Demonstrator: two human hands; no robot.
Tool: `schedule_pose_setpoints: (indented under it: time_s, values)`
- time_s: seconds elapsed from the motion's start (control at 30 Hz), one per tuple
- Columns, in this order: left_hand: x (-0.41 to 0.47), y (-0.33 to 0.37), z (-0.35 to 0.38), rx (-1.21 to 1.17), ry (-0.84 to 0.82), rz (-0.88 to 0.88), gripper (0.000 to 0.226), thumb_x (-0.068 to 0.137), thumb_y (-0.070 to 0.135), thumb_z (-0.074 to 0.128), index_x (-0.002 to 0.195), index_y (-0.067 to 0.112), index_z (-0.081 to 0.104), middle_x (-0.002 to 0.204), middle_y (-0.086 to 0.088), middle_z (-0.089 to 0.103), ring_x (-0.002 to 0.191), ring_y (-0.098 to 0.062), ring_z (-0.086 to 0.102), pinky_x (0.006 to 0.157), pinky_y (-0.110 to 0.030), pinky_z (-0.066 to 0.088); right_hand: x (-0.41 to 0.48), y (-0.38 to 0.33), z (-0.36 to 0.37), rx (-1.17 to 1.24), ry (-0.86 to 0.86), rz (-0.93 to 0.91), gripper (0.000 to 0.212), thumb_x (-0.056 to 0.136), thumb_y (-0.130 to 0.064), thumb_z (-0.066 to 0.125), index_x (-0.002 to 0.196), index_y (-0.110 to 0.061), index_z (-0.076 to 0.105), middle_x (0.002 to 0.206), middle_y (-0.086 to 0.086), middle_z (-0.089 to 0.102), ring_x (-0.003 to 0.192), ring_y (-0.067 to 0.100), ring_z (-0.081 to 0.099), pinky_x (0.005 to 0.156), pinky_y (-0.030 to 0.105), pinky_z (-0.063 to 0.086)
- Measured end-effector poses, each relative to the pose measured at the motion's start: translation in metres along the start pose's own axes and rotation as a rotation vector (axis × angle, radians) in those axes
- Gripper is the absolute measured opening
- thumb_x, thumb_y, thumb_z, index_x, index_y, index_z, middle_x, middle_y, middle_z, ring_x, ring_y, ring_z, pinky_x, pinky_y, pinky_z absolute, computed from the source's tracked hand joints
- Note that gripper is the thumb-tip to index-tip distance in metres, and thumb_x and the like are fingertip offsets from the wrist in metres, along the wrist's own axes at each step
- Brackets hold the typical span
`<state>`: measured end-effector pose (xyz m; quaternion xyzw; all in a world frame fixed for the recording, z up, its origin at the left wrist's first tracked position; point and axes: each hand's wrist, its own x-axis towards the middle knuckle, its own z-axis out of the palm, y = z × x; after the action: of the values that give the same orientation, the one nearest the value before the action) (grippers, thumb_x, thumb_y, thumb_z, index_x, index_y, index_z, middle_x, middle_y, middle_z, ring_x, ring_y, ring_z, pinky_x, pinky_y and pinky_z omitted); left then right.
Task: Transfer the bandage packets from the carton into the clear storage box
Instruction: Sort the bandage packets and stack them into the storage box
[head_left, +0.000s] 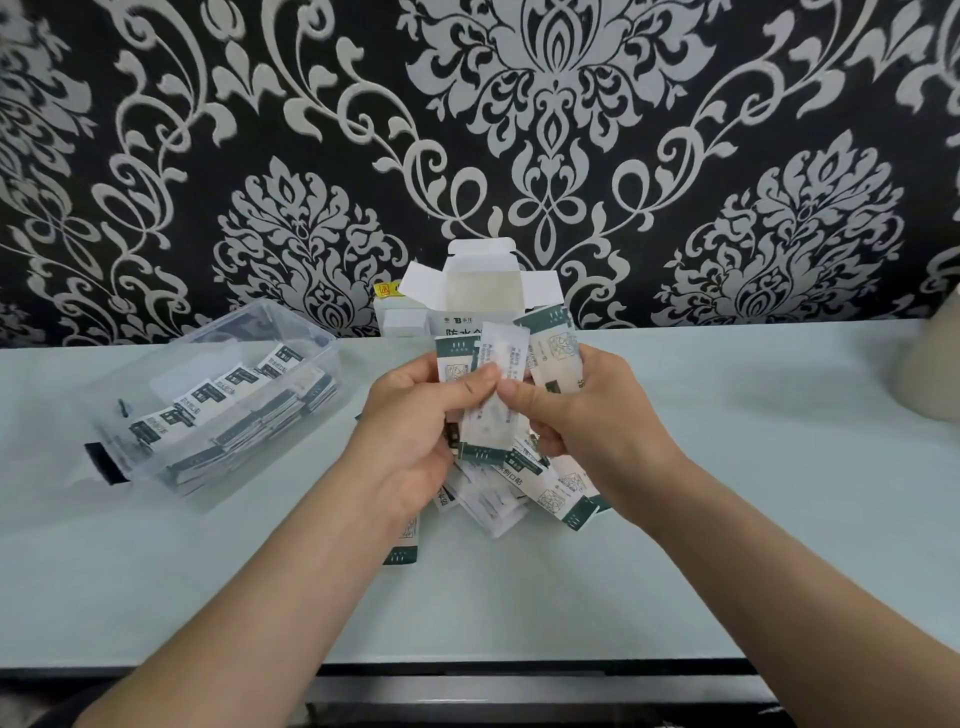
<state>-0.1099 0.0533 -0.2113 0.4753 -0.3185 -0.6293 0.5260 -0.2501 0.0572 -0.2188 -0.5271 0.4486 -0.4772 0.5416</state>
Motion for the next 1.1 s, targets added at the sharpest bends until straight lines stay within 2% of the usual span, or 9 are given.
schedule_pose_setpoints:
  time_s: [0.07, 0.17, 0.4, 0.47, 0.57, 0.7, 0.9, 1.0, 1.1]
  values:
    - [0.000, 0.002, -0.002, -0.001, -0.055, -0.041, 0.030, 0.066, 0.011, 0.073, 0.095, 0.006, 0.071, 0.091, -0.013, 0.075, 0.077, -0.024, 0.073, 0.070, -0.041, 0.061, 0.001, 0.000, -0.002, 0.053, 0.000, 0.033, 0.007, 0.086, -0.006, 0.070, 0.085, -0.008, 0.063, 0.051, -0.008, 0.049, 0.043, 0.008, 0.037, 0.043, 0.023, 0.034]
    - [0.001, 0.004, -0.004, -0.007, -0.118, -0.101, 0.032, 0.072, 0.019, 0.071, 0.099, 0.003, 0.071, 0.094, -0.016, 0.074, 0.077, -0.024, 0.073, 0.064, -0.038, 0.061, 0.001, 0.000, -0.004, 0.152, -0.010, 0.089, 0.009, 0.088, -0.003, 0.066, 0.096, 0.000, 0.065, 0.058, -0.002, 0.048, 0.046, 0.009, 0.035, 0.041, 0.019, 0.032]
    - [0.005, 0.009, -0.014, 0.028, -0.220, -0.083, 0.025, 0.072, 0.013, 0.066, 0.093, 0.004, 0.074, 0.093, -0.016, 0.074, 0.073, -0.021, 0.071, 0.065, -0.032, 0.059, 0.004, -0.002, -0.010, 0.379, -0.024, 0.254, 0.008, 0.089, -0.005, 0.063, 0.097, -0.006, 0.064, 0.066, -0.002, 0.052, 0.046, 0.005, 0.035, 0.039, 0.015, 0.028]
    - [0.005, 0.006, -0.013, 0.065, -0.210, -0.050, 0.023, 0.077, 0.010, 0.065, 0.098, 0.008, 0.074, 0.090, -0.015, 0.074, 0.069, -0.018, 0.071, 0.059, -0.030, 0.059, 0.004, -0.002, -0.010, 0.408, -0.027, 0.275, 0.007, 0.090, -0.005, 0.062, 0.096, -0.007, 0.064, 0.064, -0.003, 0.054, 0.046, 0.005, 0.035, 0.039, 0.014, 0.029]
    - [0.005, 0.003, -0.010, 0.112, -0.156, -0.027, 0.020, 0.088, 0.009, 0.061, 0.107, 0.012, 0.069, 0.087, -0.011, 0.075, 0.068, -0.018, 0.070, 0.052, -0.029, 0.059, 0.004, -0.001, -0.008, 0.359, -0.007, 0.254, 0.010, 0.090, -0.006, 0.063, 0.099, -0.004, 0.066, 0.068, 0.000, 0.055, 0.046, 0.006, 0.036, 0.040, 0.015, 0.030]
    - [0.004, 0.007, -0.013, 0.169, -0.141, -0.078, 0.026, 0.088, 0.027, 0.062, 0.105, 0.008, 0.071, 0.093, -0.017, 0.073, 0.072, -0.027, 0.068, 0.056, -0.037, 0.057, 0.005, 0.001, -0.008, 0.210, 0.082, 0.197, 0.017, 0.090, -0.006, 0.065, 0.105, 0.001, 0.066, 0.077, 0.007, 0.054, 0.048, 0.007, 0.039, 0.042, 0.018, 0.033]
    - [0.002, -0.001, -0.010, 0.177, -0.079, -0.037, 0.016, 0.088, 0.000, 0.063, 0.102, 0.001, 0.070, 0.086, -0.018, 0.074, 0.063, -0.025, 0.071, 0.044, -0.032, 0.057, 0.004, 0.005, -0.002, 0.091, 0.133, 0.170, 0.005, 0.089, -0.004, 0.064, 0.091, -0.004, 0.069, 0.061, 0.001, 0.055, 0.045, 0.009, 0.039, 0.040, 0.019, 0.033]
    - [0.005, -0.002, -0.010, 0.208, -0.010, -0.017, 0.021, 0.081, -0.001, 0.070, 0.102, 0.004, 0.071, 0.087, -0.020, 0.074, 0.074, -0.031, 0.070, 0.058, -0.042, 0.059, 0.005, 0.004, -0.001, 0.069, 0.163, 0.157, 0.006, 0.090, -0.005, 0.064, 0.091, -0.004, 0.069, 0.058, 0.001, 0.056, 0.044, 0.010, 0.039, 0.040, 0.020, 0.034]
    - [0.006, 0.001, -0.011, 0.191, -0.016, -0.024, 0.019, 0.081, 0.002, 0.071, 0.099, 0.006, 0.071, 0.087, -0.018, 0.075, 0.072, -0.030, 0.070, 0.062, -0.042, 0.058, 0.006, 0.003, 0.000, 0.083, 0.168, 0.150, 0.006, 0.090, -0.007, 0.063, 0.092, -0.004, 0.069, 0.059, 0.001, 0.055, 0.045, 0.010, 0.039, 0.041, 0.020, 0.034]
